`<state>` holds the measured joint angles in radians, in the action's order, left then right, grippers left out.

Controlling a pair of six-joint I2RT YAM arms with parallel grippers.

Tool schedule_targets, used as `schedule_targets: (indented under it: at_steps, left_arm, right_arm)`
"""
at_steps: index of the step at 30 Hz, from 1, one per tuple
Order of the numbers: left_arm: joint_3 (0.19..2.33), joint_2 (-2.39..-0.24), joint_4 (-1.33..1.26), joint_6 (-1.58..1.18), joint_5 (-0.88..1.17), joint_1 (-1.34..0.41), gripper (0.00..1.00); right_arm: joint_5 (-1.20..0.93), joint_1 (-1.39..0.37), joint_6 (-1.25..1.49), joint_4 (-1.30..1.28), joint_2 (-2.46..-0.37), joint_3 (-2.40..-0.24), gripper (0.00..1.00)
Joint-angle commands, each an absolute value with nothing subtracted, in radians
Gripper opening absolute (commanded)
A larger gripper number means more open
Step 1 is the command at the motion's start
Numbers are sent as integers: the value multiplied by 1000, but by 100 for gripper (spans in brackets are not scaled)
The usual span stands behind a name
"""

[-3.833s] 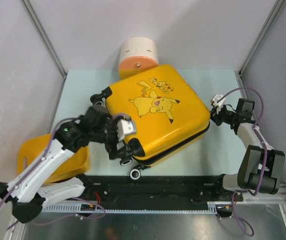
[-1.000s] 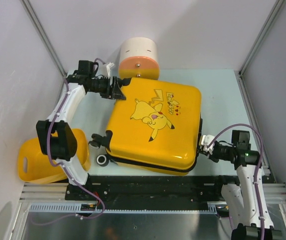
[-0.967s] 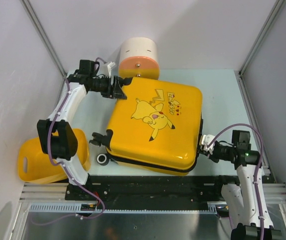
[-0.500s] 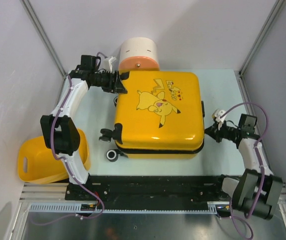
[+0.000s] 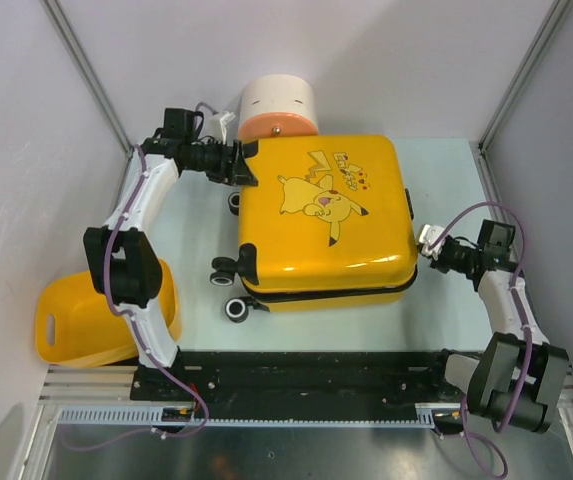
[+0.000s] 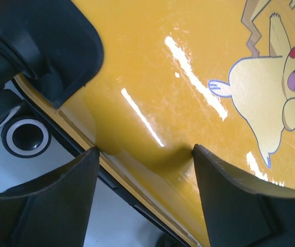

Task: Open, take out, and arrange the luggage

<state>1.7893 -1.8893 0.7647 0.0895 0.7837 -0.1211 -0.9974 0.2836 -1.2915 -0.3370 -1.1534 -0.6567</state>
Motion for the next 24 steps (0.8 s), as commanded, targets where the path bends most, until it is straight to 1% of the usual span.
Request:
schedule_targets:
  at_steps: [1, 2, 6, 9, 10, 12, 14, 15, 17, 20, 24]
  left_arm:
    - [1703, -1910, 824, 259, 822, -210, 80]
    - [1697, -1893, 824, 262, 827, -206, 86]
    - [1681, -1816, 827, 250, 864, -154, 95]
    - [1638, -1746, 830, 253, 870, -104, 96]
    - [1609, -1730, 831, 264, 862, -88, 96]
    - [1582, -1676, 844, 287, 857, -69, 96]
    - [1563, -1623, 857, 328, 864, -72, 96]
    - [1543, -1567, 864, 346, 864, -86, 97]
    - [1519, -1502, 870, 425, 833, -113, 99]
    - [1457, -1401, 877, 520, 743, -185, 99]
    - [1340, -1281, 881, 662, 635, -297, 100]
  right_arm:
    - [-1127, 178, -1490, -682, -1091, -675, 0]
    - [-1129, 160, -1465, -684, -1066, -670, 0]
    - [-1117, 56, -1338, -672, -987, -632, 0]
    - [-1104, 9, -1200, -644, -902, -601, 0]
    - [-1098, -33, -1163, -640, -881, -594, 0]
    - [-1077, -75, -1019, -620, -835, -583, 0]
    - [-1034, -133, -938, -586, -767, -563, 0]
    - [-1025, -146, -873, -578, -749, -554, 0]
    - [-1003, -152, -841, -572, -707, -535, 0]
    - [-965, -152, -822, -581, -690, -516, 0]
    - [-917, -152, -773, -513, -678, -486, 0]
